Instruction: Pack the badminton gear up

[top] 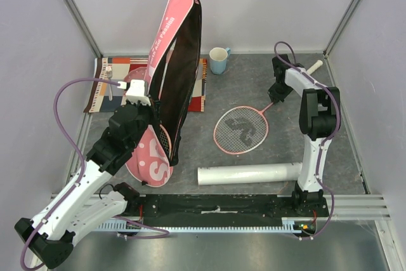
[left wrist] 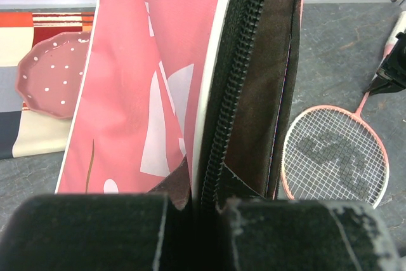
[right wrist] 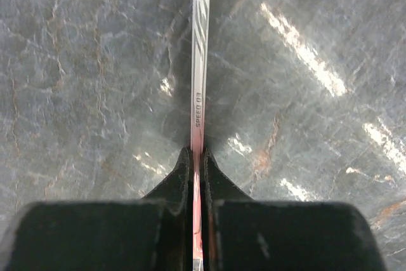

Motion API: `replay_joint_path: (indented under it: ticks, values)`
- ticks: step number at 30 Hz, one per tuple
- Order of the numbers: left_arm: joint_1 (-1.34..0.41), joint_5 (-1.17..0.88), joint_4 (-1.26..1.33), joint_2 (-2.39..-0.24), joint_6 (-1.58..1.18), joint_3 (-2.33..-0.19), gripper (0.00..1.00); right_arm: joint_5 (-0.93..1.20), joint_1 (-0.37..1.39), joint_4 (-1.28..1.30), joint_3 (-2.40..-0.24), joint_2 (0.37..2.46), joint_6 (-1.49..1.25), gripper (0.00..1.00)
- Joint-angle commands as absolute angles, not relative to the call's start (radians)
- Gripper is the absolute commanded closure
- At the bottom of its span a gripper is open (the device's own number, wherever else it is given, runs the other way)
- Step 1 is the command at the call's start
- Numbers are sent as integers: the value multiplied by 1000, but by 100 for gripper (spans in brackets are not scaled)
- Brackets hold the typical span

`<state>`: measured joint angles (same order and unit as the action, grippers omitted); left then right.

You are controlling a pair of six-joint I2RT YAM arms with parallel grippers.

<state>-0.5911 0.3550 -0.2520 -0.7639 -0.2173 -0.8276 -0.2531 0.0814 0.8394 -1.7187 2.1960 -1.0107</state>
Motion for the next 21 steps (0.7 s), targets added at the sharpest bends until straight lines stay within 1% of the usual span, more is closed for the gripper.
replay_joint_path:
  ticks: [1, 3, 6, 11, 14, 21]
  values:
    - [-591, 334, -123, -753, -215, -844, 98, -178, 87, 573, -1554, 2031, -954, 100]
    - [-589, 325, -124, -776, -213, -844, 98, -166, 83, 522, -1477, 1920, -948, 100]
    - [-589, 301, -132, -810, -212, -851, 98, -144, 58, 508, -1473, 1844, -960, 100]
    - [-589, 281, -130, -859, -189, -856, 98, -130, 40, 548, -1561, 1807, -965, 100]
    - [-589, 262, -132, -893, -176, -861, 98, -132, 37, 635, -1640, 1815, -957, 100]
    - [-589, 207, -117, -940, -181, -859, 98, -153, 49, 709, -1597, 1669, -953, 100]
